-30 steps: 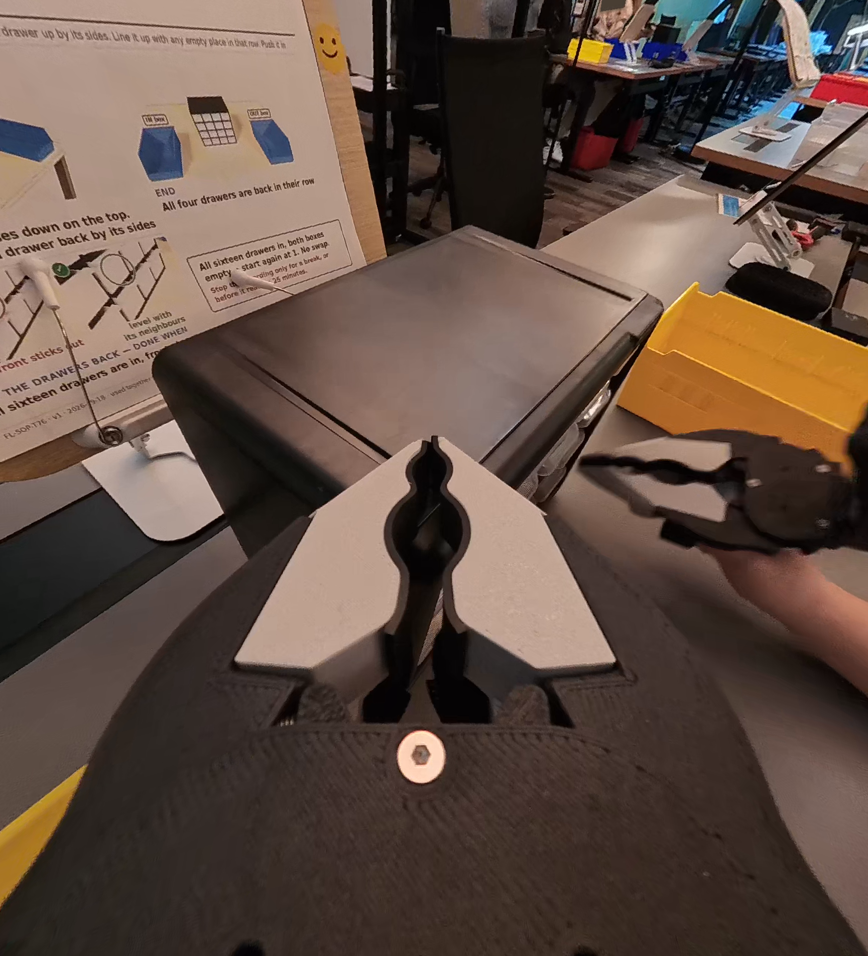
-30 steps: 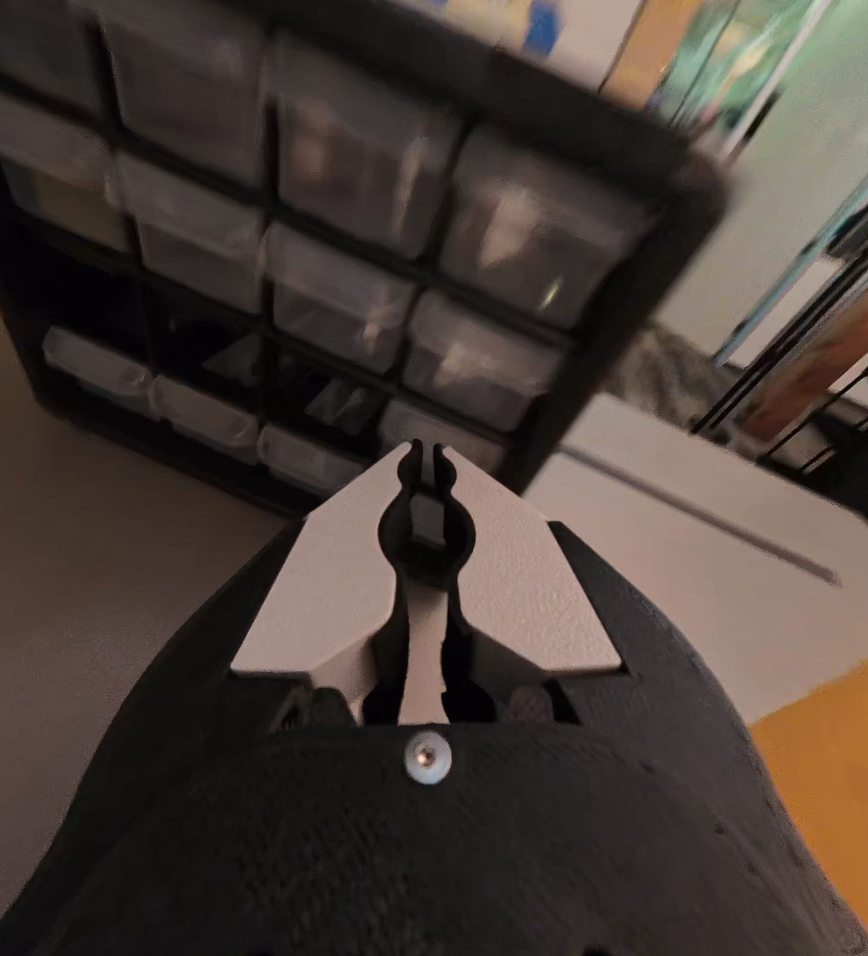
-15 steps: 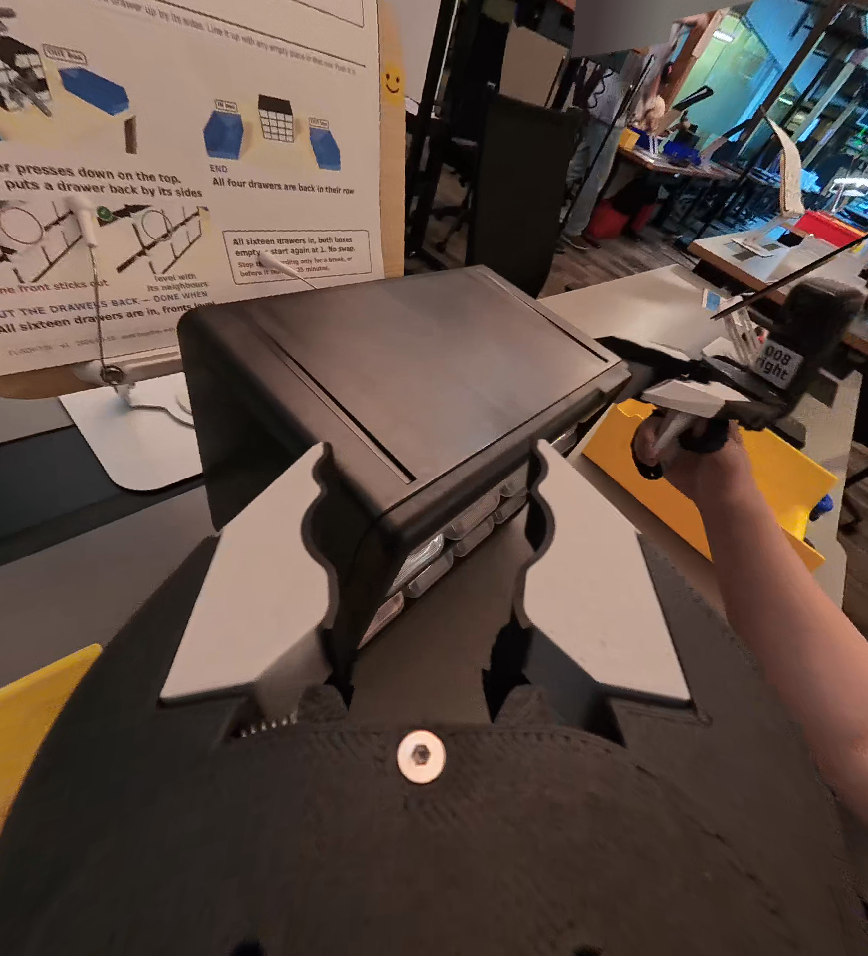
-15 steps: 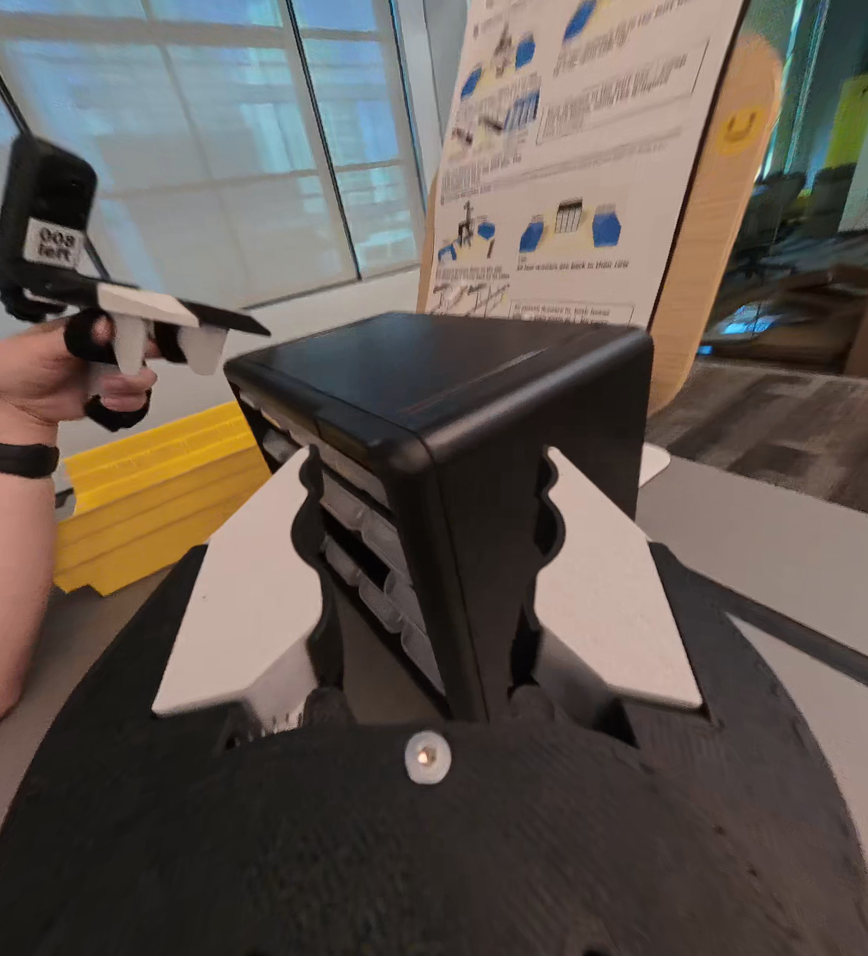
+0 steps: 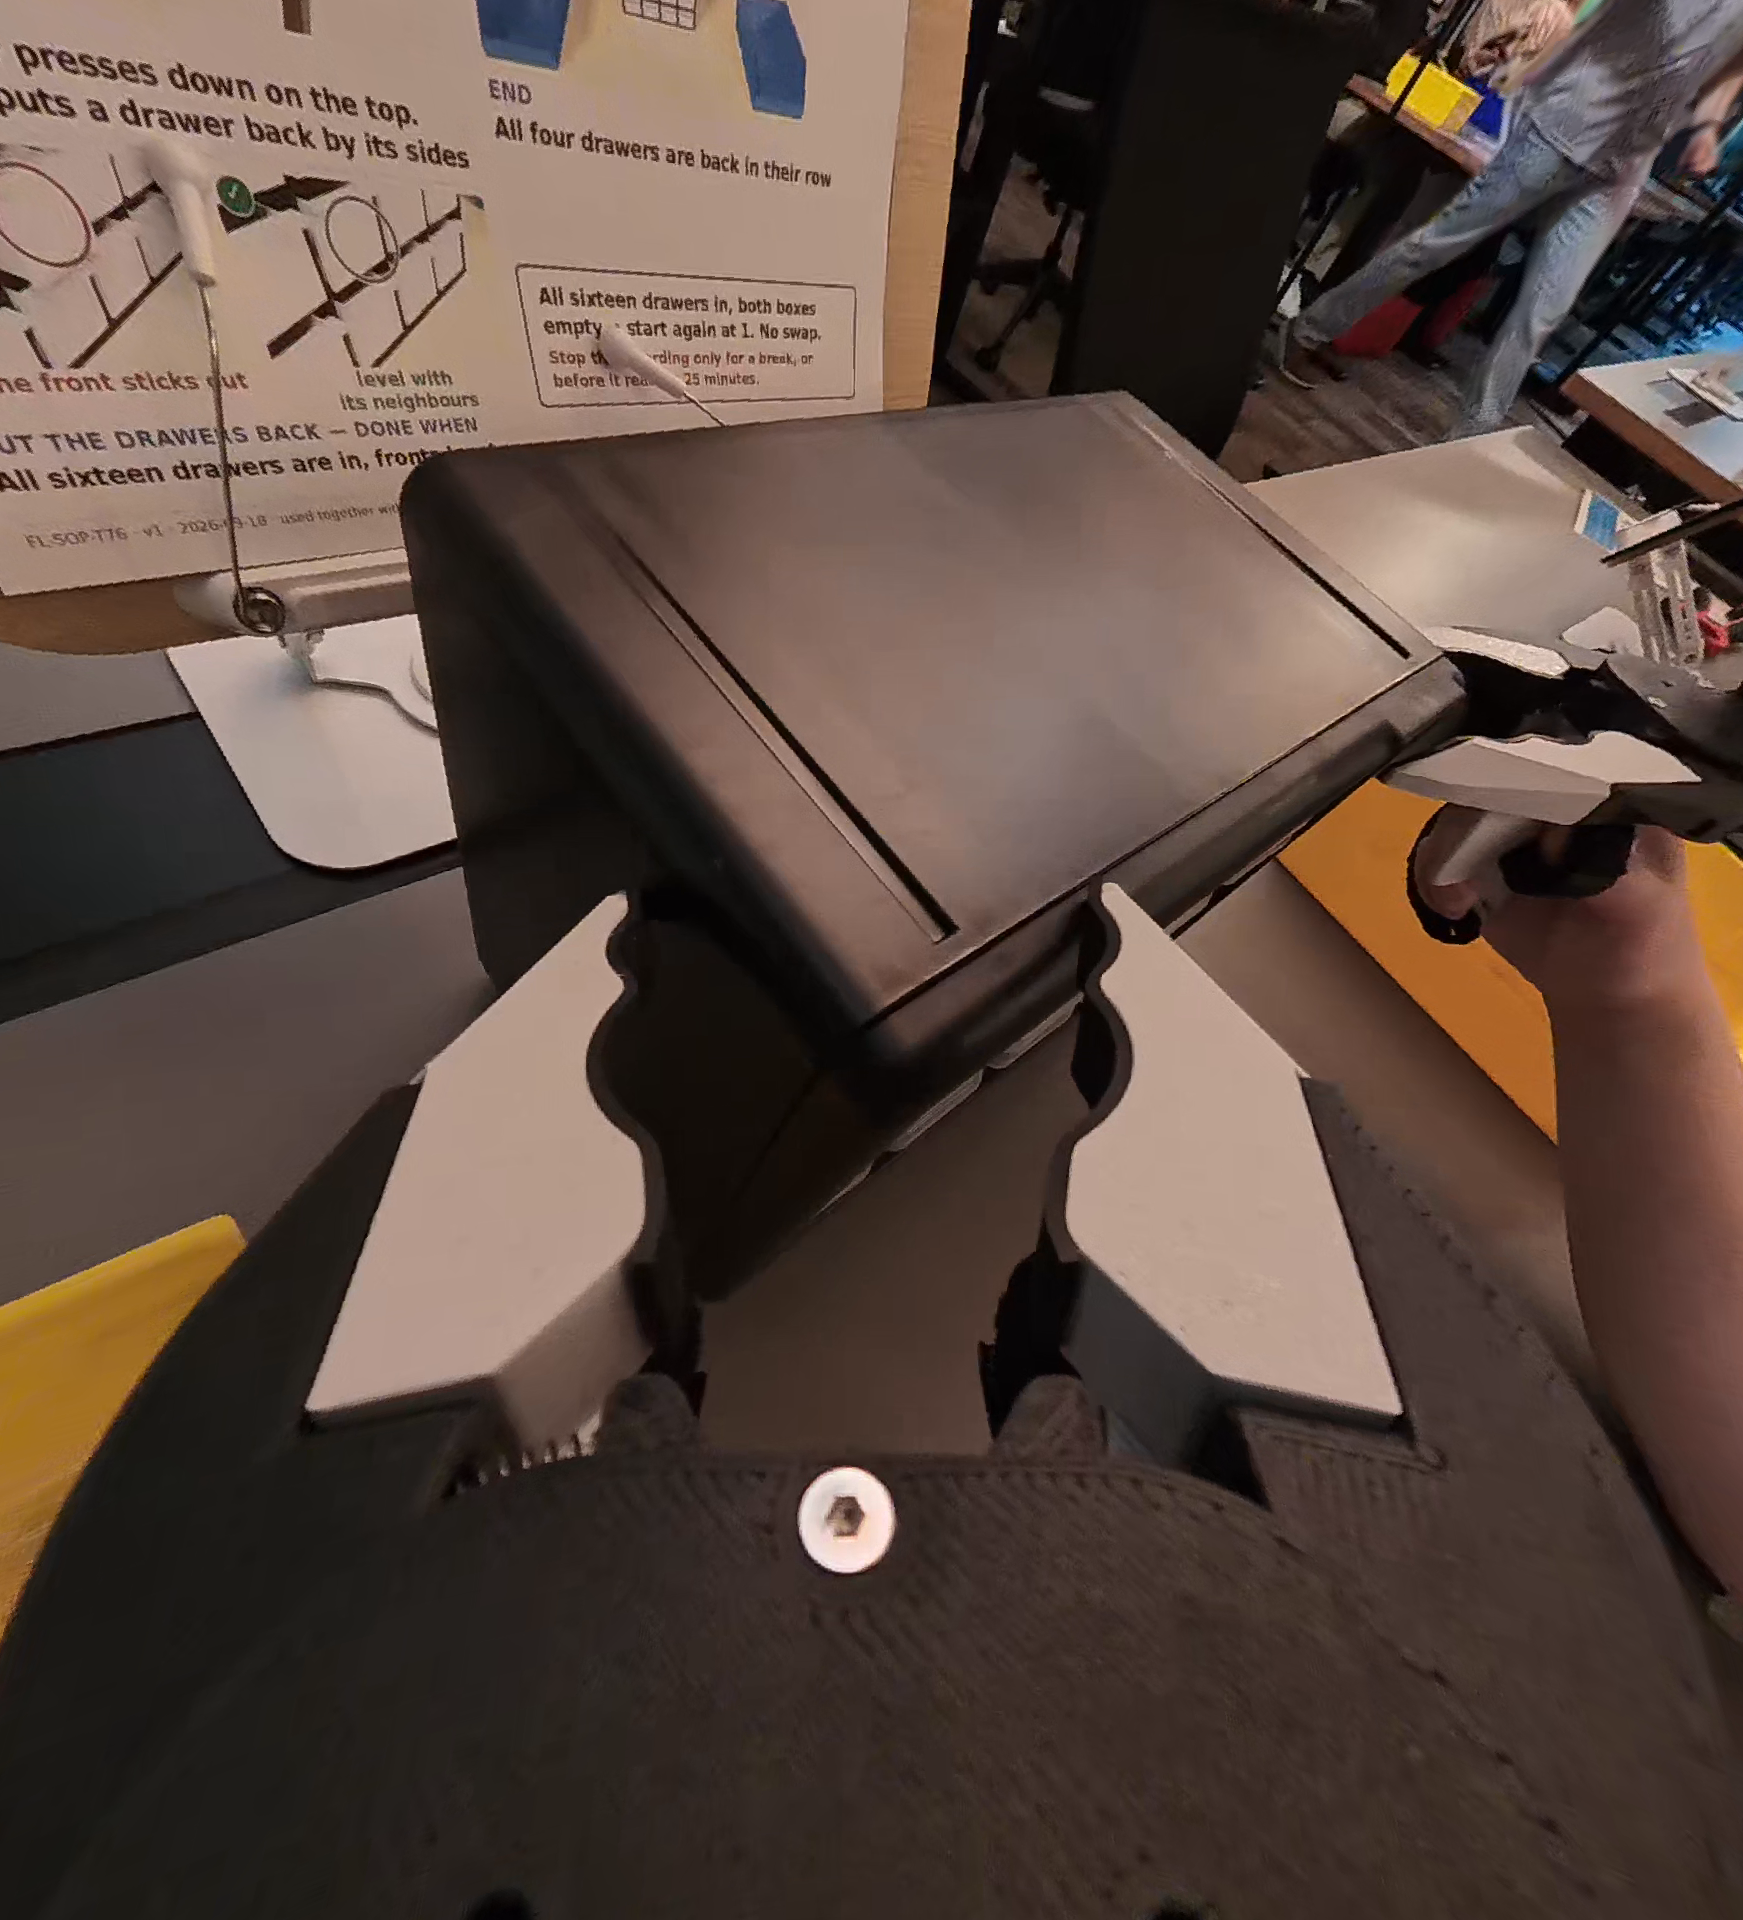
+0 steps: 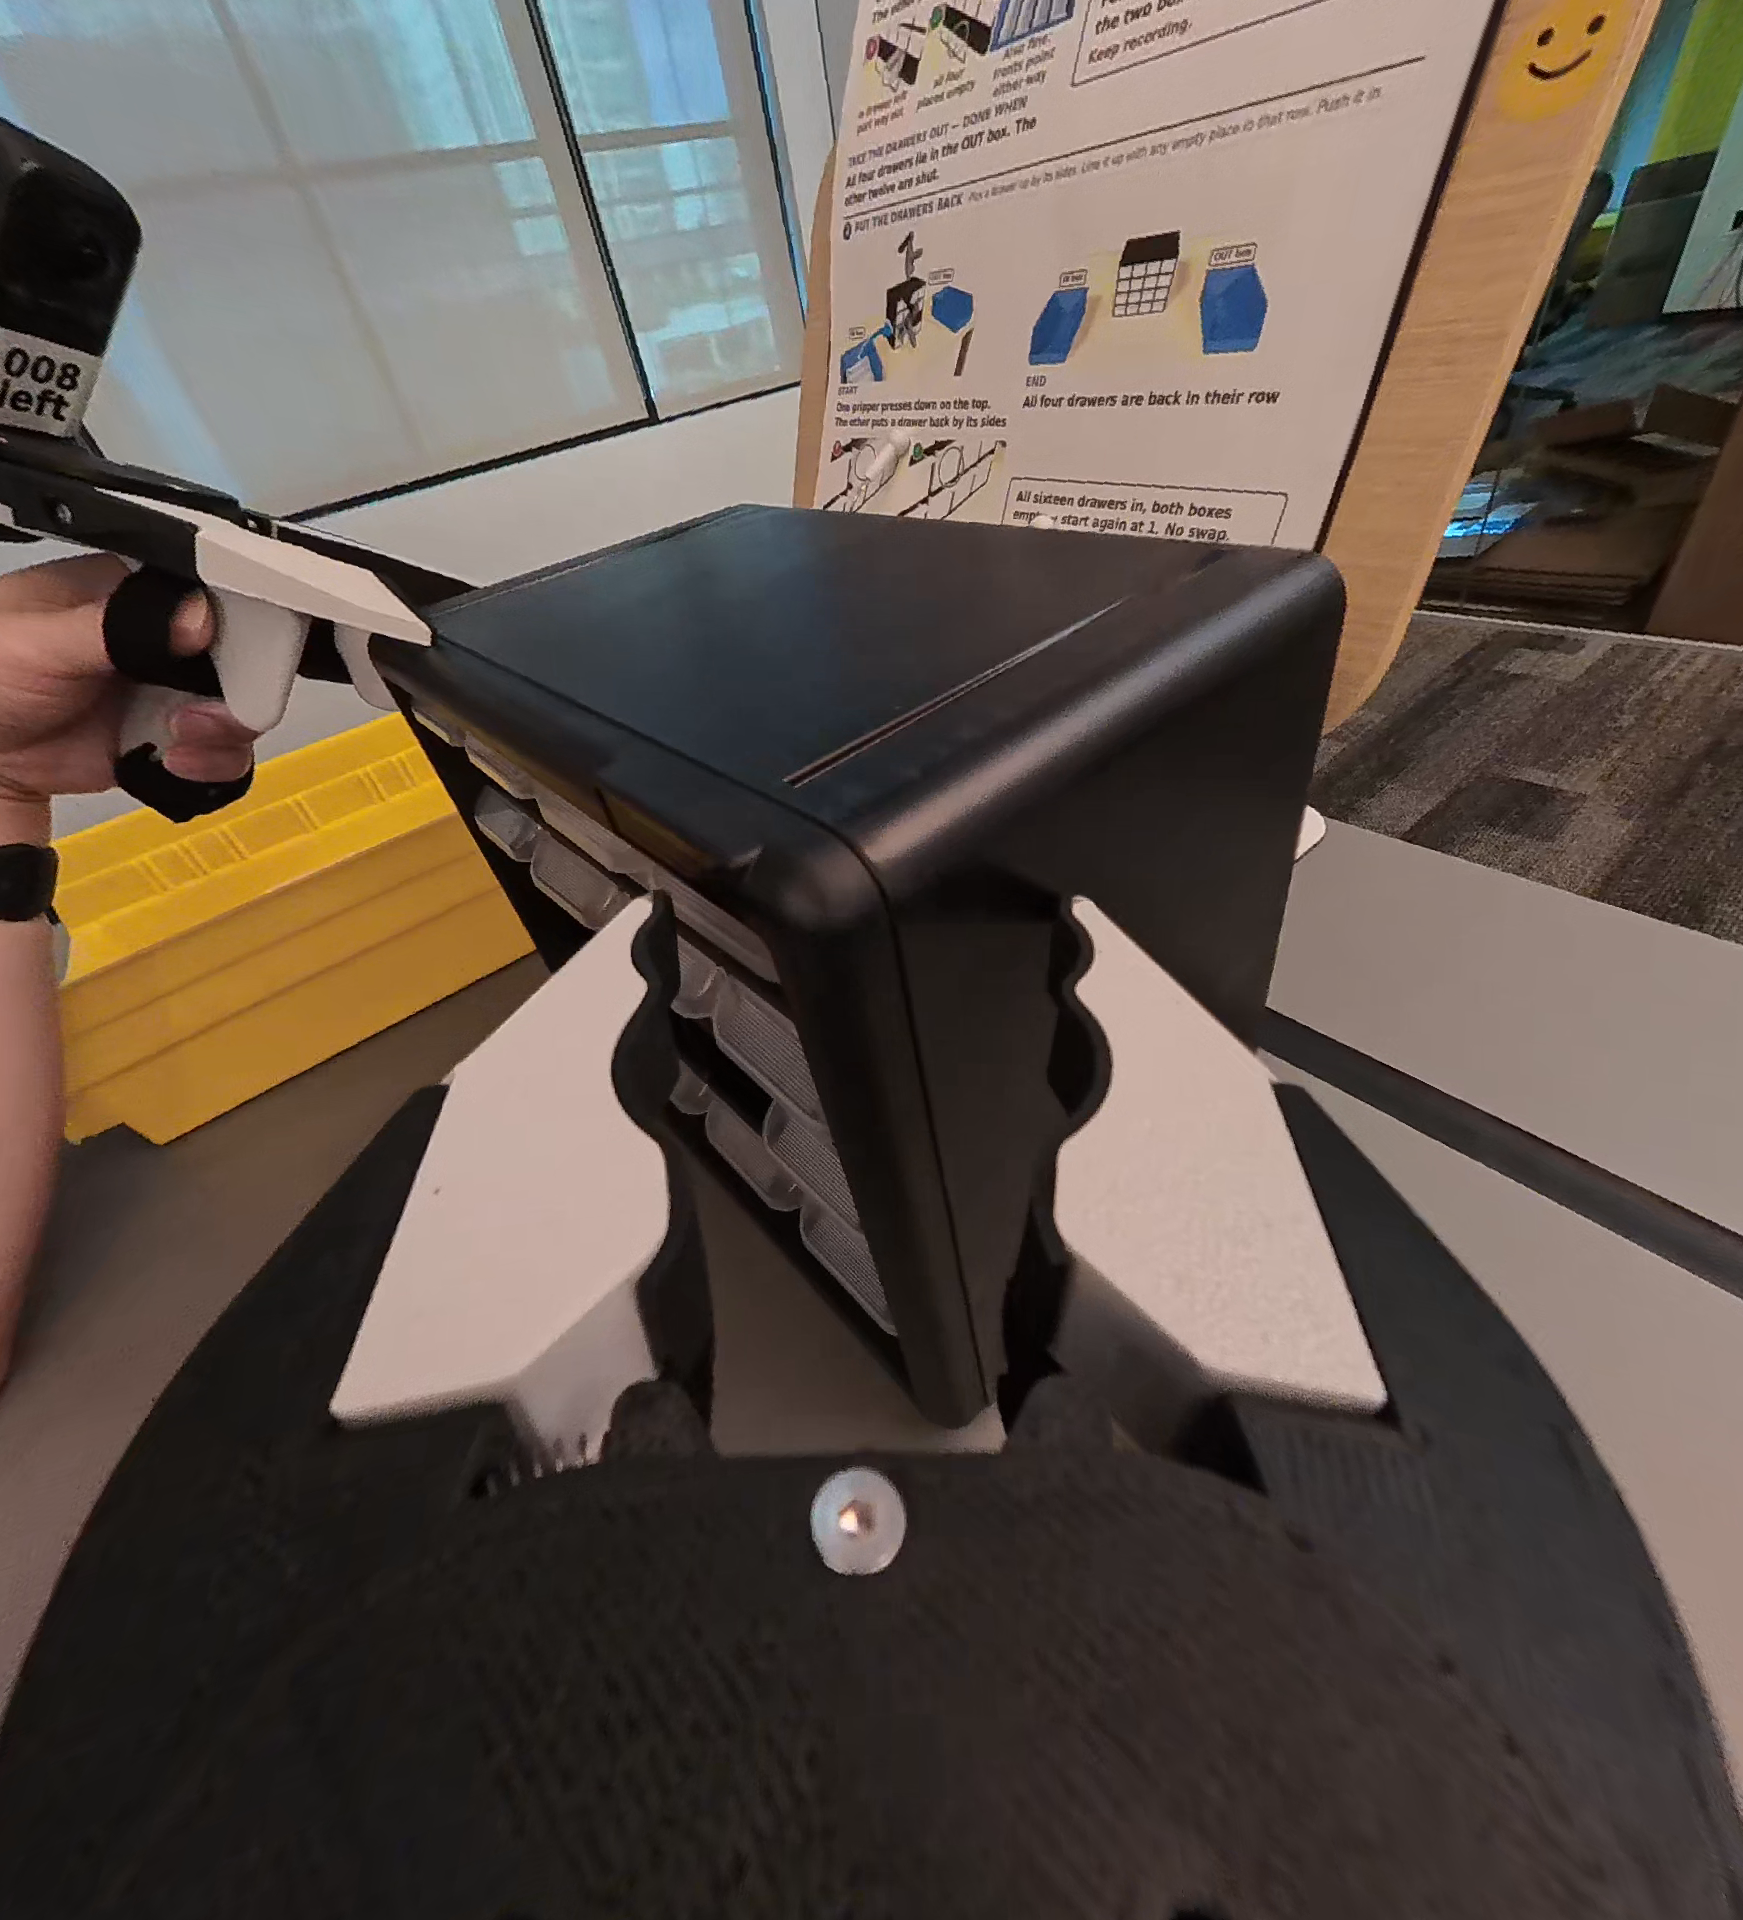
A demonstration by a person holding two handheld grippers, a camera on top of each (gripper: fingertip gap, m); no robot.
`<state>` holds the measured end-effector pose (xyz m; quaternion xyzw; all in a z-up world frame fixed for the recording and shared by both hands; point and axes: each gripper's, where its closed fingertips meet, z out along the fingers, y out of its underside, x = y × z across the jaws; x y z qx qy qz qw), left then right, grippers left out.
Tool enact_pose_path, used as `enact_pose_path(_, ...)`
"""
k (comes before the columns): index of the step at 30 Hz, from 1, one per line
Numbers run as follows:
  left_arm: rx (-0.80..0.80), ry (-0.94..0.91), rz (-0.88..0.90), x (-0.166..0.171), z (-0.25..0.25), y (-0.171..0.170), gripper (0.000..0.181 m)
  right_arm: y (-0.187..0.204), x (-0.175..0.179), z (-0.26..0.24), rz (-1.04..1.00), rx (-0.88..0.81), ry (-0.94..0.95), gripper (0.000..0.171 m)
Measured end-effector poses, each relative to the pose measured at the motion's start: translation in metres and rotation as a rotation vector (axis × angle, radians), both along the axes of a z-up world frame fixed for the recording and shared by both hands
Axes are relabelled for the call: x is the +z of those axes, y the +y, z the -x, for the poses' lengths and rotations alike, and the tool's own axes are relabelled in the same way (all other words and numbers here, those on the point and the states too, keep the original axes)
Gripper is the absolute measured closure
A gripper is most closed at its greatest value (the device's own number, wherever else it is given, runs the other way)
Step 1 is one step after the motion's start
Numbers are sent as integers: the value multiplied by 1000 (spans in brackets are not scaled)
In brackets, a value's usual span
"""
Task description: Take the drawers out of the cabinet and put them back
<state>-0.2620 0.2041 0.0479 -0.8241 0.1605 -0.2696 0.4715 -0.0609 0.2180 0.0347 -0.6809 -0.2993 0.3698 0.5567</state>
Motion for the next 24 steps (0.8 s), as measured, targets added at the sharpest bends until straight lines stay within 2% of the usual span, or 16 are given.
enact_pose_path(8,-7,-15,-8,0,3,1,100,-15,-3,2,-15,-11,-100,103)
enact_pose_path(13,8,-7,-7,0,2,1,99,-12,-2,0,-15,-12,-77,108)
enact_pose_path(19,7,-12,-9,2,3,0,100,-15,-1,-1,-35,11,-86,104)
enact_pose_path(20,33,-24,-13,6,8,2,104,-17,5,-1,-58,11,-81,103)
enact_pose_path(21,83,-61,-30,16,16,3,116,-19,15,-3,-95,5,-57,103)
enact_pose_path(22,118,-118,-71,31,24,-2,115,-22,28,-8,-137,-14,-29,102)
enact_pose_path(24,130,-230,-218,76,36,-36,121,-31,56,-17,-222,-48,5,103)
